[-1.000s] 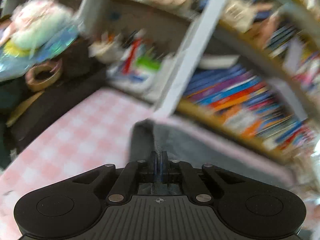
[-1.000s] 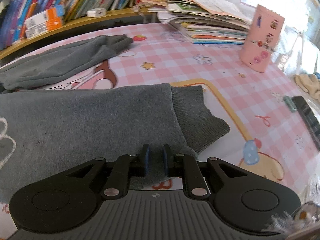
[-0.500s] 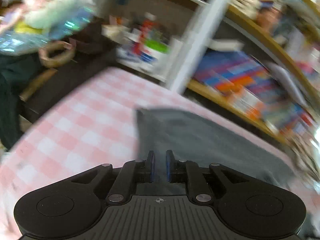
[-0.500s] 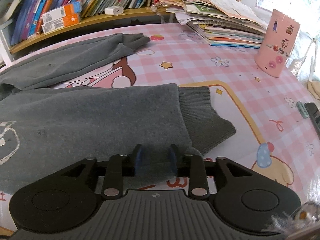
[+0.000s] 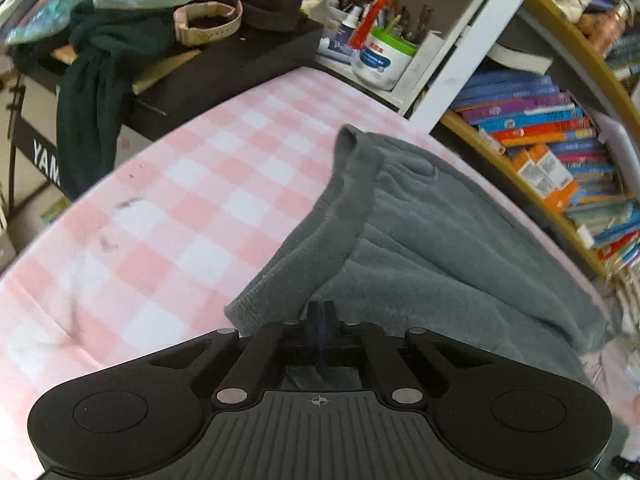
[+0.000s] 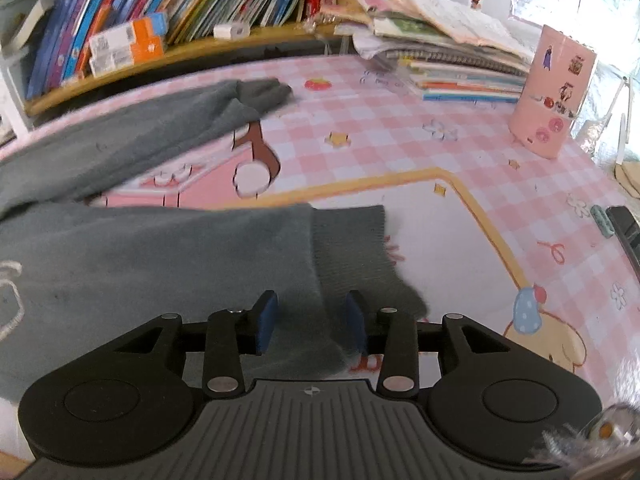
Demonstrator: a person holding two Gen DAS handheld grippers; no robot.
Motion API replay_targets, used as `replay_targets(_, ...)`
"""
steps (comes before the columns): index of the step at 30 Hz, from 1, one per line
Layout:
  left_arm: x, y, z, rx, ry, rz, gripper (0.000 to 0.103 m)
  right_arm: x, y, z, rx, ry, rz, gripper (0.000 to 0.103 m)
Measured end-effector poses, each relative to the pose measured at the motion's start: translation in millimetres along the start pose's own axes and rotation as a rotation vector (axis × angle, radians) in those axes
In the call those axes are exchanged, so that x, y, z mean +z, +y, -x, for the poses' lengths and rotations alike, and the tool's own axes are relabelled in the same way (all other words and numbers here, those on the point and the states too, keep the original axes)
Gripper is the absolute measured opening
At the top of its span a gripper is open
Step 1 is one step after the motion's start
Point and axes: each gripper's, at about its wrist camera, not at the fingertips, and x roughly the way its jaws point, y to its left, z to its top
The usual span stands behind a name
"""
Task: Fold clothes
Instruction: 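Open the left gripper and release the hem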
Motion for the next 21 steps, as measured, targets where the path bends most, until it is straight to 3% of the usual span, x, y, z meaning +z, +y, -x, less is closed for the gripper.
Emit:
replay_targets(4,-2,8,1,0.021,0.004,0.026,0.004,-6,-1,1,-0.014,0.018,-0.002,0.039)
replay_targets(8,0,8,2,0.021,0.009,0.032,0.004,-11,-3,4,-0.105,0.043,0.023,0.042)
replay_targets(12,-2,8,5,0.011,0.021,0.021,0.004,-21,-26,11,-0.107,0.07,-0.048,0.051)
replay_targets(21,1,14,7,0.004,0.029,0.002,0.004,-28,-21,19,-0.116,0.084,-0.055,0.051)
